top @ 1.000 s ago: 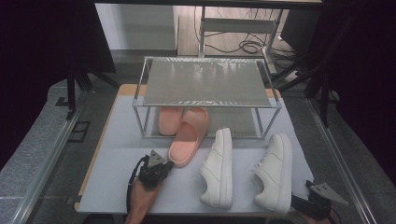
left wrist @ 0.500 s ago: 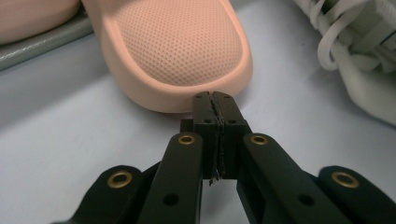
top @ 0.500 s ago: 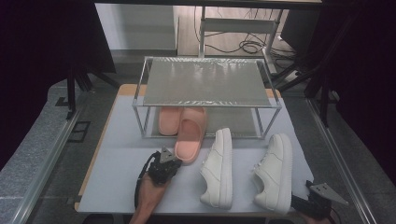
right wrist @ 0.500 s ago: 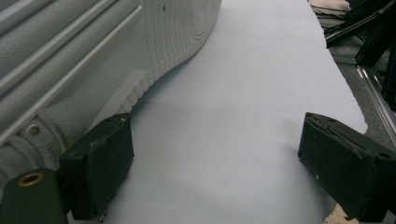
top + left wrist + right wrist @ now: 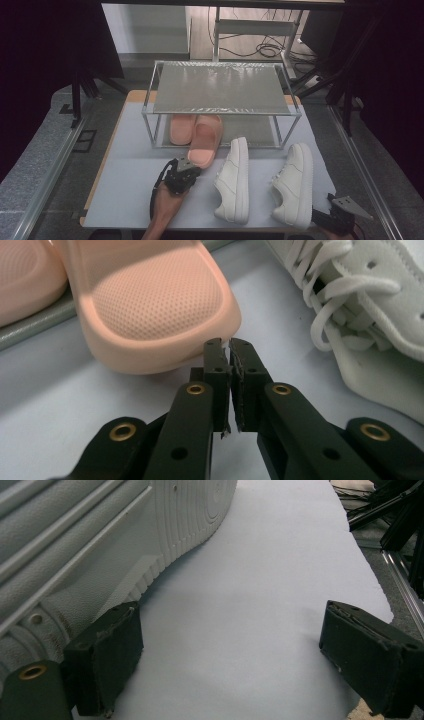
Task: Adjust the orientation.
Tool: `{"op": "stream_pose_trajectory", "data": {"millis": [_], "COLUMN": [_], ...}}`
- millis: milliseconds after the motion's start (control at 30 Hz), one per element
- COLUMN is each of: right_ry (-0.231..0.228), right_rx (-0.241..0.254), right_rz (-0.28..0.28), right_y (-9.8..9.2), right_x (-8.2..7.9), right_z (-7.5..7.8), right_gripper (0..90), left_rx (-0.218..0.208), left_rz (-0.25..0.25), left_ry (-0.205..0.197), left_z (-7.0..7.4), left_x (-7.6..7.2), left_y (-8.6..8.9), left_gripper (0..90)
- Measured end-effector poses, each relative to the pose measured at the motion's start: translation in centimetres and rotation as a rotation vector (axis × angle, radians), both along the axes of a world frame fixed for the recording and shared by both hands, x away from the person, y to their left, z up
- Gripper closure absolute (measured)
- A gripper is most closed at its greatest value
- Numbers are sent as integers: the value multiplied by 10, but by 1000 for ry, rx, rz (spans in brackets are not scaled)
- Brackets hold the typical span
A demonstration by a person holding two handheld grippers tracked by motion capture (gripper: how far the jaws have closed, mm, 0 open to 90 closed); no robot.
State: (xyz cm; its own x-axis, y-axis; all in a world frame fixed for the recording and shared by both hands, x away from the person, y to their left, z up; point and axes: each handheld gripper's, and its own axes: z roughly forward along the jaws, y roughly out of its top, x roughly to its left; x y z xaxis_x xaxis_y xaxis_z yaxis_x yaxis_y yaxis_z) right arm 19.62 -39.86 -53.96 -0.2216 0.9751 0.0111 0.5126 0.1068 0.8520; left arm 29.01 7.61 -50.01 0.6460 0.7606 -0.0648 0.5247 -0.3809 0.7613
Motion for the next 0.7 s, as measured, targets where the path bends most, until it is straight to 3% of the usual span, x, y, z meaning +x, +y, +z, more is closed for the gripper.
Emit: {"op": "stream_pose_trajectory", "data": {"millis": [200, 700], "right_ry": [1, 0], "right_rx": [1, 0], "right_rz": [0, 1], "right_y": [0, 0], "right_x": [0, 0], "right_z": [0, 0], "right_gripper": [100, 99], "left_rx": [8, -18], "left_rz": [4, 10], "left_ry": [-6, 10], "left_z": [1, -1], "left_x": [8, 30], "left_y": [-4, -13], "left_gripper": [867, 871]}}
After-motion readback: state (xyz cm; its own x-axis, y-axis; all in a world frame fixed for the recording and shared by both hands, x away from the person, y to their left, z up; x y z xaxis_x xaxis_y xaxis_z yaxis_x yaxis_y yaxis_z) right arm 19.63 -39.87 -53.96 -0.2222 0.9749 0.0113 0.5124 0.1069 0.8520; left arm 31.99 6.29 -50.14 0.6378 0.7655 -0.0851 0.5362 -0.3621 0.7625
